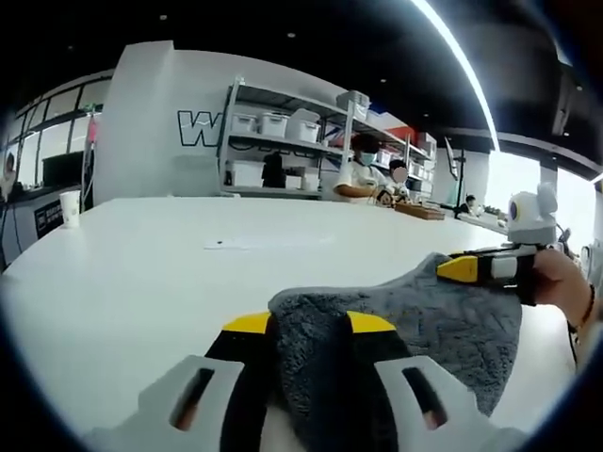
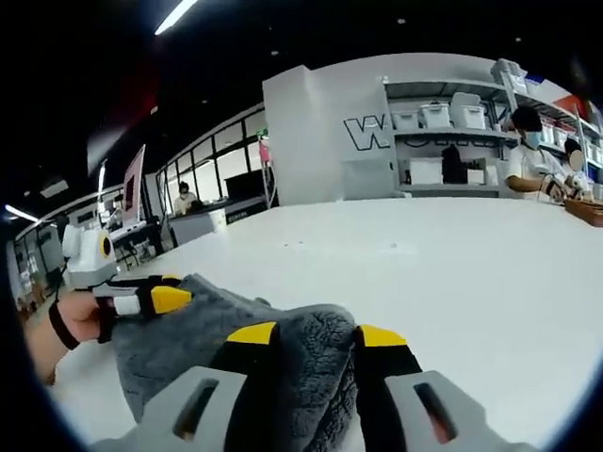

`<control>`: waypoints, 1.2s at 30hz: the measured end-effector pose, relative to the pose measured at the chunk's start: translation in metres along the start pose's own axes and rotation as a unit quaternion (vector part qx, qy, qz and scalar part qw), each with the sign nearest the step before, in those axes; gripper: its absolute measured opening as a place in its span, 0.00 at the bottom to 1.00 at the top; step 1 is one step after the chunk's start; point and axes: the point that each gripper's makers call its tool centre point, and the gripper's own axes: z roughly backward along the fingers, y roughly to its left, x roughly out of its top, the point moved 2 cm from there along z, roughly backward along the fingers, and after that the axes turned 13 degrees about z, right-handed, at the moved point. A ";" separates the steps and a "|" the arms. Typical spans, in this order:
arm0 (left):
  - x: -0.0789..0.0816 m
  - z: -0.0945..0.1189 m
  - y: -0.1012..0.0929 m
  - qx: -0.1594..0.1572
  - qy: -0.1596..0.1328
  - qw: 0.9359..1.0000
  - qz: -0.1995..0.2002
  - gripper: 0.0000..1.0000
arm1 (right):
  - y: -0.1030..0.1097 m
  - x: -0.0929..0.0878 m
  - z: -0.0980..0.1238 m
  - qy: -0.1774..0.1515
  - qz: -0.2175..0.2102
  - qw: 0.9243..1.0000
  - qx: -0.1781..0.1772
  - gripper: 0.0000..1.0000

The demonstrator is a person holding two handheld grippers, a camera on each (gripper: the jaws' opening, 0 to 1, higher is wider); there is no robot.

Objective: Open the folded towel by lifting each exposed corner and separating the folded layers until the towel lies flat within the target outline without major curled edges

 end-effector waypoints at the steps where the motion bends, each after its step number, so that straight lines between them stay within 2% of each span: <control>1: 0.000 0.001 0.000 0.001 0.000 1.000 -0.003 0.22 | -0.001 -0.001 0.000 0.001 -0.003 1.000 -0.003 0.26; 7: 0.001 0.001 0.002 0.001 -0.002 1.000 0.000 0.16 | -0.002 0.000 -0.003 -0.005 -0.026 1.000 0.001 0.23; 9: 0.004 0.002 0.003 0.008 -0.013 1.000 -0.009 0.16 | -0.001 -0.001 -0.004 -0.006 -0.028 1.000 0.002 0.21; 17: 0.004 0.001 0.006 0.005 -0.013 1.000 0.001 0.16 | 0.004 -0.005 -0.001 -0.006 -0.039 0.999 0.002 0.18; 28: 0.003 0.001 0.007 0.000 -0.007 1.000 -0.010 0.06 | 0.007 -0.006 0.001 -0.025 -0.050 0.998 0.013 0.08; 32: 0.005 0.002 0.007 -0.002 -0.009 1.000 0.014 0.05 | 0.006 -0.004 0.001 -0.029 -0.045 0.998 0.011 0.06; 33: 0.005 0.002 0.006 -0.002 -0.008 1.000 0.010 0.05 | 0.006 -0.004 0.002 -0.030 -0.044 0.999 0.012 0.04; 36: 0.007 0.003 0.006 0.000 -0.010 0.999 -0.043 0.04 | 0.009 -0.002 0.003 -0.036 -0.045 0.998 0.018 0.02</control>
